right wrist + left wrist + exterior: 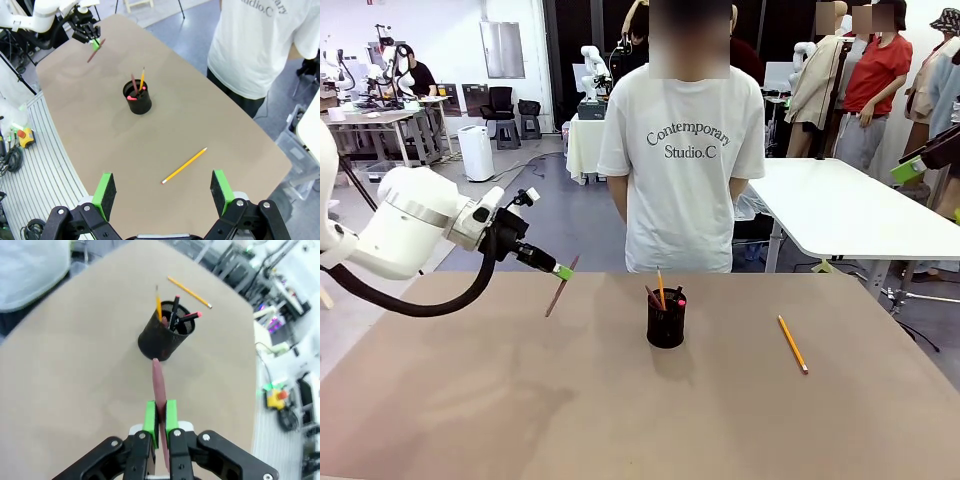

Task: Place the pens into the pen holder.
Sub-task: Pick up a writing instrument from the table and place it into the Pen holder.

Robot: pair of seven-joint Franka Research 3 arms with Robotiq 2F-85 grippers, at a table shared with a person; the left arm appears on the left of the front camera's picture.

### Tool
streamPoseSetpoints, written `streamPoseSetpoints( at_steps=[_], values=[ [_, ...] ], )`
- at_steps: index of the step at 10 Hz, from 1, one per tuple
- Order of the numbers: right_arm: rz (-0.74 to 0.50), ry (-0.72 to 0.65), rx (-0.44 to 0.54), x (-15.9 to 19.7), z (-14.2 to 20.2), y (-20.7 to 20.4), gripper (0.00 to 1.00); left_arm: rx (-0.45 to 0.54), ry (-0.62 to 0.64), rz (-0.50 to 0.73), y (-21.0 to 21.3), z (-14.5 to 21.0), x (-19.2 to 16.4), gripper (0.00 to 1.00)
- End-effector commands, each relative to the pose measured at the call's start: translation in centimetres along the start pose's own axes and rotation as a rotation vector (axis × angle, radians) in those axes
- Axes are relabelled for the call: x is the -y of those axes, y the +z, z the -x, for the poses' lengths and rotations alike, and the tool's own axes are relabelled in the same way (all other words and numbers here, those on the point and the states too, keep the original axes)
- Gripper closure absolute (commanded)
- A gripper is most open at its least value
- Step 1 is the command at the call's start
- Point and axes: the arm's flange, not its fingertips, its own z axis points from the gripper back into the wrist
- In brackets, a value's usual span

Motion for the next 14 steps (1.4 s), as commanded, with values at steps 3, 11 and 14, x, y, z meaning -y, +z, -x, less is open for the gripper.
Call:
streamPoseSetpoints(
  at_steps=[3, 11, 14],
  values=[
    [-0.001, 0.003, 0.003, 0.0, -0.1, 0.1, 0.00, 0.193, -0.176, 0.111, 0.0, 1.4, 0.5, 1.00],
    [-0.001, 0.003, 0.003, 0.0, -0.1, 0.1, 0.00, 0.277, -0.522, 0.270, -4.5, -0.2, 2.2, 1.00],
    [-0.001, 0.003, 0.003, 0.0, -0.1, 0.1, 0.00, 0.471, -0.604, 0.304, -6.2, -1.5, 3.8, 1.00]
  ],
)
